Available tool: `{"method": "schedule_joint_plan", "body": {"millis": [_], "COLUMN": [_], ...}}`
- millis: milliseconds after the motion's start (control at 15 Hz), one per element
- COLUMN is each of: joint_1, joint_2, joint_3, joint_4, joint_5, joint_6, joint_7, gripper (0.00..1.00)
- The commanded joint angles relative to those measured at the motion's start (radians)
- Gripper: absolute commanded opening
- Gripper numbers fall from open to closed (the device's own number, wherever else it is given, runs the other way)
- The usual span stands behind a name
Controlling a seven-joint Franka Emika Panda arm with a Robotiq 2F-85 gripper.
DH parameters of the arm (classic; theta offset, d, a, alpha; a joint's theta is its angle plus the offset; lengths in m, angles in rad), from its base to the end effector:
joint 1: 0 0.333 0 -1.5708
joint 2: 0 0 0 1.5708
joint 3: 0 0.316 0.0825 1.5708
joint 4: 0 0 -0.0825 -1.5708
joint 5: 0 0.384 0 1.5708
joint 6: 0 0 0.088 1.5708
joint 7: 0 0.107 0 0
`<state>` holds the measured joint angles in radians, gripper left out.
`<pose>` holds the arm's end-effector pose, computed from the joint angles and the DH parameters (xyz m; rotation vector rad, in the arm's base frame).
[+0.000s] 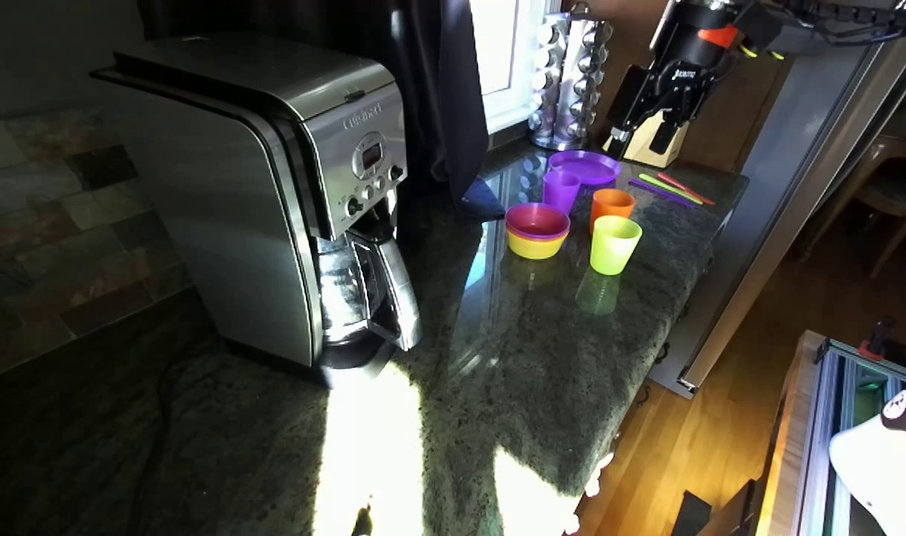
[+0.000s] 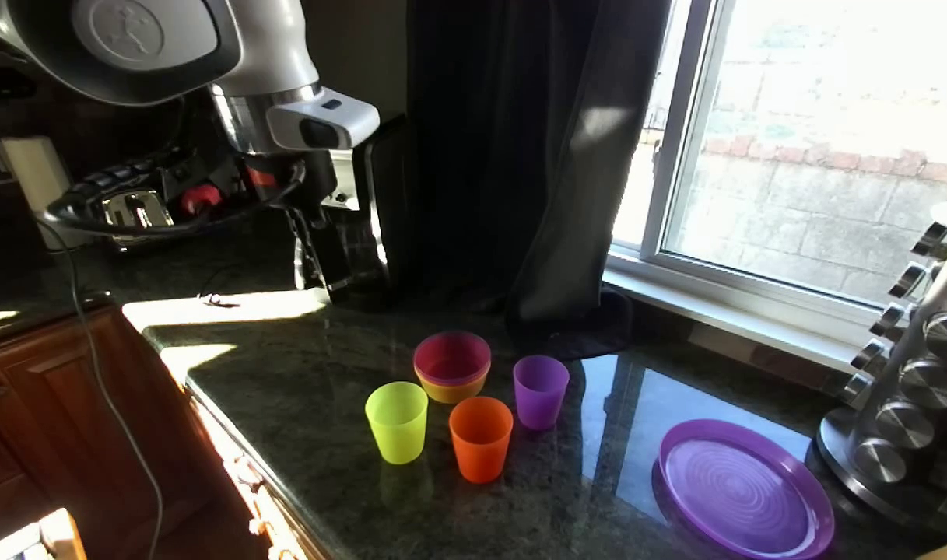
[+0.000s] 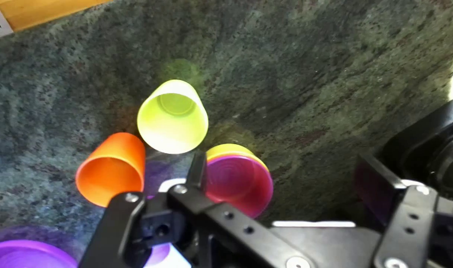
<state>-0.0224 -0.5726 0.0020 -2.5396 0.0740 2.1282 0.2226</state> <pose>0.3883 -0.0046 0.4798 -3.0227 0.4218 -0.2353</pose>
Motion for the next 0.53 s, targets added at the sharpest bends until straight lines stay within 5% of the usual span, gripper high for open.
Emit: {"method": "schedule_joint_plan", "body": {"millis": [0,467], "joint_1": [-0.070,-0.169], "joint_2": [0.029,0.148], "joint_3": [-0.040,-0.118], "joint_4": [0.003,0.016], "joint_5": [0.003,0.046], "joint_6": [-0.049,-0.115], "joint_7": [0.017,0.073], "gripper": [1.00,1.00]}}
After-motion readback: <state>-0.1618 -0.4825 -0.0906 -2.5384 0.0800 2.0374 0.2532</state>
